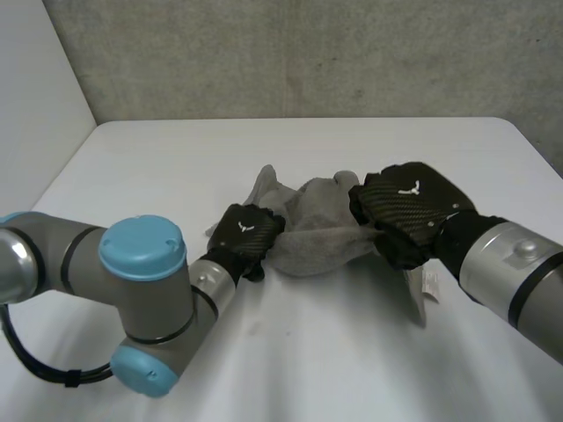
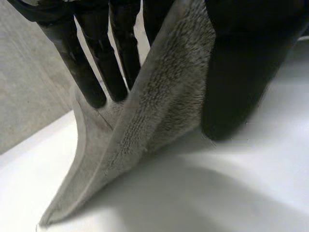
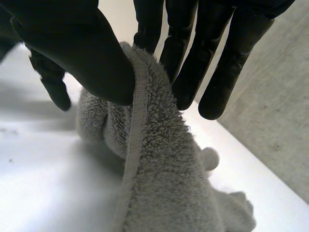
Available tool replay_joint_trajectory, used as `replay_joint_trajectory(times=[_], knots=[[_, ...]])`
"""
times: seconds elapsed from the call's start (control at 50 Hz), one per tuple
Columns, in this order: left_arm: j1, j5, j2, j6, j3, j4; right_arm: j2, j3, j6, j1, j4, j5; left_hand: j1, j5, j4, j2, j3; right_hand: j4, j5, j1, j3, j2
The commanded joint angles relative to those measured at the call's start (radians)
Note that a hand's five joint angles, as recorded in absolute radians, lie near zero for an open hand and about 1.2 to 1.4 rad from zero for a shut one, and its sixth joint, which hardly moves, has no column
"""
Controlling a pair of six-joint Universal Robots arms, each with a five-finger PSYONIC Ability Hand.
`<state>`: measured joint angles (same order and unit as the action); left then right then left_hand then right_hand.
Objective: Fold the towel.
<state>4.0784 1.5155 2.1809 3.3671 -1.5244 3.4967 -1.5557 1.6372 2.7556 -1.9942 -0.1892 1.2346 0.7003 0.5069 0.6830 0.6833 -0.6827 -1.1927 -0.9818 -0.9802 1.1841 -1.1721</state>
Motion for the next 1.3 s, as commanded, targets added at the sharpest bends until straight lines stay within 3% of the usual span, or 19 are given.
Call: replay_joint_trajectory(times=[0.02,0.04,0.12,0.22,0.26,0.42,0.62,0.78,0.82,0.86,0.92,0.96,0.98,1.02,1.04,1.06,1.1,1.2,1.3], knots=[[-0.004,0.0,0.045,-0.061,0.035,0.045,-0.061,0.01,0.018,0.034,0.001,-0.01,0.547,0.566,0.564,0.564,-0.564,-0.204,-0.24,-0.416,0.212,-0.224],[-0.004,0.006,0.046,-0.057,0.035,0.047,-0.061,0.01,0.018,0.034,0.001,-0.01,0.694,0.713,0.712,0.711,-0.712,-0.204,-0.24,-0.416,0.212,-0.224],[0.007,0.038,0.036,-0.058,0.029,0.048,-0.061,0.013,0.003,0.061,-0.001,-0.018,0.696,0.715,0.713,0.713,-0.714,-0.204,-0.24,-0.416,0.212,-0.224],[0.02,0.17,-0.099,-0.043,-0.028,0.025,0.003,0.012,-0.048,0.069,-0.004,-0.02,0.696,0.715,0.713,0.713,-0.714,-0.204,-0.24,-0.416,0.212,-0.224],[0.033,0.183,-0.16,-0.031,-0.063,0.004,0.125,0.0,-0.114,0.066,-0.022,-0.012,0.696,0.715,0.713,0.713,-0.714,-0.204,-0.24,-0.416,0.212,-0.224],[0.04,0.181,-0.332,0.078,-0.181,-0.126,0.33,-0.048,-0.175,0.055,-0.11,-0.012,0.696,0.715,0.713,0.713,-0.714,-0.204,-0.24,-0.416,0.212,-0.224],[0.042,0.196,-0.259,0.164,-0.169,-0.335,0.486,-0.172,-0.246,0.055,-0.254,-0.001,0.696,0.715,0.713,0.713,-0.714,-0.204,-0.24,-0.416,0.212,-0.224],[0.069,0.196,-0.043,0.193,0.113,-0.363,0.534,-0.409,-0.321,0.04,-0.28,0.042,0.696,0.715,0.713,0.713,-0.714,-0.204,-0.24,-0.416,0.212,-0.224],[0.08,0.193,0.023,0.23,0.287,-0.357,0.548,-0.477,-0.326,0.037,-0.266,0.065,0.696,0.715,0.713,0.713,-0.714,-0.204,-0.24,-0.416,0.212,-0.224],[0.08,0.19,0.042,0.245,0.393,-0.343,0.572,-0.644,-0.327,0.035,-0.166,0.104,0.696,0.715,0.713,0.713,-0.714,-0.204,-0.24,-0.416,0.212,-0.224],[0.086,0.189,0.065,0.245,0.617,-0.276,0.574,-0.717,-0.323,0.035,-0.078,0.123,0.696,0.715,0.713,0.713,-0.714,-0.204,-0.24,-0.416,0.212,-0.224],[0.092,0.187,0.063,0.242,0.71,-0.222,0.553,-0.792,-0.311,0.034,0.171,0.172,0.696,0.715,0.713,0.713,-0.714,-0.204,-0.24,-0.416,0.212,-0.224],[0.103,0.189,0.056,0.242,0.784,-0.153,0.552,-0.792,-0.31,0.034,0.172,0.172,0.696,0.715,0.713,0.713,-0.714,-0.204,-0.24,-0.416,0.212,-0.224],[0.118,0.189,0.047,0.236,0.831,-0.072,0.478,-0.746,-0.304,0.035,0.498,0.216,0.696,0.715,0.713,0.713,-0.714,-0.204,-0.24,-0.416,0.212,-0.224],[0.128,0.187,0.039,0.227,0.846,0.02,0.477,-0.746,-0.304,0.035,0.499,0.217,0.696,0.715,0.713,0.713,-0.714,-0.204,-0.24,-0.416,0.212,-0.224],[0.128,0.187,0.039,0.227,0.846,0.021,0.438,-0.702,-0.303,0.041,0.631,0.229,0.696,0.715,0.713,0.713,-0.714,-0.204,-0.24,-0.416,0.212,-0.224],[0.145,0.189,0.002,0.206,0.836,0.183,0.405,-0.65,-0.3,0.04,0.728,0.224,0.696,0.715,0.713,0.713,-0.714,-0.204,-0.24,-0.416,0.212,-0.224],[0.161,0.184,-0.02,0.196,0.724,0.173,0.376,-0.56,-0.295,0.035,0.7,0.148,0.696,0.715,0.713,0.713,-0.714,-0.204,-0.24,-0.416,0.212,-0.224],[0.2,0.18,-0.024,0.195,0.531,0.113,0.384,-0.527,-0.294,0.048,0.482,0.068,0.696,0.715,0.713,0.713,-0.714,-0.204,-0.24,-0.416,0.212,-0.224]])
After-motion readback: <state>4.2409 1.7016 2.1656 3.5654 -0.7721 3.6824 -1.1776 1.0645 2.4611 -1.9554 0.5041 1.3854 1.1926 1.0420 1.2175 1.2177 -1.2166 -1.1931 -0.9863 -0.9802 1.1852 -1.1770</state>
